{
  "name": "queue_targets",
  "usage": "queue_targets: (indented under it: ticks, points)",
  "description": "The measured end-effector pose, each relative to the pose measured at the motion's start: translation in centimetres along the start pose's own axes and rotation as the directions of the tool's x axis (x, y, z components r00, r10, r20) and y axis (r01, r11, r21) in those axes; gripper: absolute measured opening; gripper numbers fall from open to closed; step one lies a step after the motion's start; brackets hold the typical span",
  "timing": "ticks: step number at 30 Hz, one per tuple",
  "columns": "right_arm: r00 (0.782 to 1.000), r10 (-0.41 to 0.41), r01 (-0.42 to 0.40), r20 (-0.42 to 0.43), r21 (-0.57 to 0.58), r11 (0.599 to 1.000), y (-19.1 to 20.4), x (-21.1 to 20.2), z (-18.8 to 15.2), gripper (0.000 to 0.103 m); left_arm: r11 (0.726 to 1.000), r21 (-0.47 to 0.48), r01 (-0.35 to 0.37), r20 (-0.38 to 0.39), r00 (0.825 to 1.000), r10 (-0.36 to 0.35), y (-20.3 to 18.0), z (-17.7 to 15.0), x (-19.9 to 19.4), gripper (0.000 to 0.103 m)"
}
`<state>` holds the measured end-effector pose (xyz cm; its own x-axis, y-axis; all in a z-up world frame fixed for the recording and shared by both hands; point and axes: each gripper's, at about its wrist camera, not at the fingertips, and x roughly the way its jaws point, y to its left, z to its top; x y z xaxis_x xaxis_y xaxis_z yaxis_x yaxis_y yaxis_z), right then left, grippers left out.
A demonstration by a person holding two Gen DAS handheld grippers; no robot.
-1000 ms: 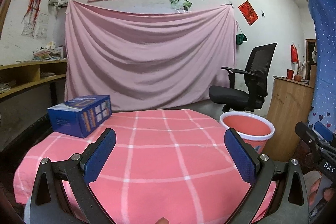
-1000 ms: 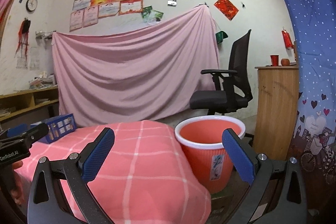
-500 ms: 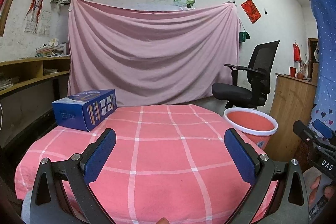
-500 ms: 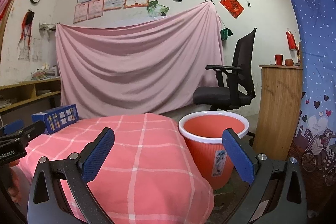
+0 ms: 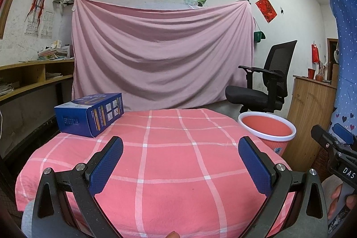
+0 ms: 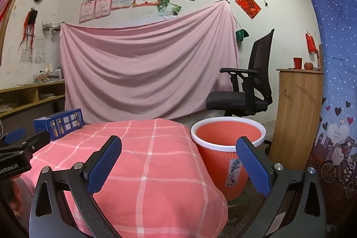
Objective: Collect trash
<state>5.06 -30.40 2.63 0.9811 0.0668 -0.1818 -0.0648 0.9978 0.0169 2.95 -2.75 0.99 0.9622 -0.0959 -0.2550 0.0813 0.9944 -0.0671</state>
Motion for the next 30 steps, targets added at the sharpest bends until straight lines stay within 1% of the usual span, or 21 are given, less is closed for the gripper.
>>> queue_targets:
  ticks: [30]
  points:
    - [1.000,0.002,-0.002,-0.001,-0.004,1.000,0.15,0.02,-0.03,0.103,1.000,-0.001,-0.001,0.004,1.000,0.001,0.29,-0.12,0.15,0.101]
